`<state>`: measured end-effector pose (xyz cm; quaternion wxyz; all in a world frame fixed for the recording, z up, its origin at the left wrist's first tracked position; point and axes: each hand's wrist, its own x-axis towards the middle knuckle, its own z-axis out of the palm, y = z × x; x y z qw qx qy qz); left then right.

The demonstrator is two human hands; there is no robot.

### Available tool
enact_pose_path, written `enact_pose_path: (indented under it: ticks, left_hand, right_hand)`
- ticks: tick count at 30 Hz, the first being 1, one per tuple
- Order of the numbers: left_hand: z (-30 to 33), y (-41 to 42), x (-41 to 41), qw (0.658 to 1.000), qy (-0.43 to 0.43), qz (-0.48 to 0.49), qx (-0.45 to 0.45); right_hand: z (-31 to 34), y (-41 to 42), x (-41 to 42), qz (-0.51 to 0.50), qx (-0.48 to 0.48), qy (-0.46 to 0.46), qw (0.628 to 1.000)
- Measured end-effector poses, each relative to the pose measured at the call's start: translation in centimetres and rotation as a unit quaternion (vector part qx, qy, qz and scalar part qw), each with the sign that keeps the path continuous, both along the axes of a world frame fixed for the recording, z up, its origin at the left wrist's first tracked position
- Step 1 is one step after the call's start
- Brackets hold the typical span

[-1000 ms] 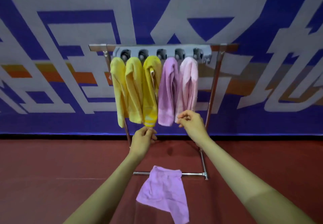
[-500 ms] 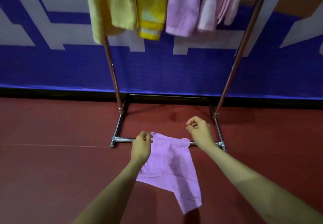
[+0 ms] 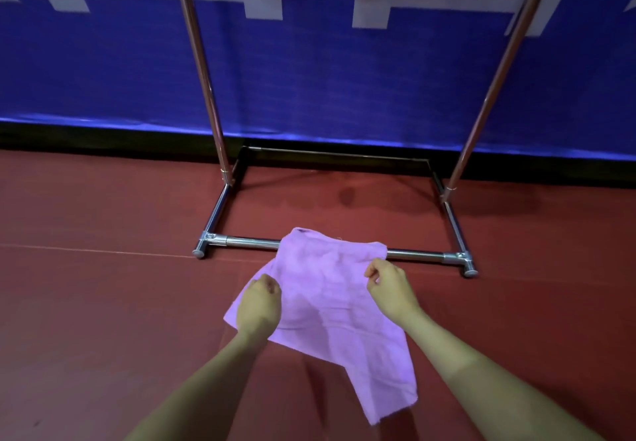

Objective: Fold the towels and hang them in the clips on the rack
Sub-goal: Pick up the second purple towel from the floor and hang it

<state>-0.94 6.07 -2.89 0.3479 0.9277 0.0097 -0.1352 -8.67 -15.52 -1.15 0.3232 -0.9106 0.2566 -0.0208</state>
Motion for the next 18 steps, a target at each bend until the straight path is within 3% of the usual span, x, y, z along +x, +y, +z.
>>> enact_pose_path:
  ticks: [8, 18]
  left_hand:
    - [-3.2, 2.6, -0.3, 0.992, 0.026, -0.054, 0.115]
    - [-6.2, 1.0, -0.7, 0.987, 0.109, -0.028, 0.118]
  right_hand:
    - [-5.4, 0.8, -4.2, 0.109, -0.025, 0.148, 0.983]
    - [-8.1, 2.1, -4.0, 0.107, -0.111, 0.155, 0.976]
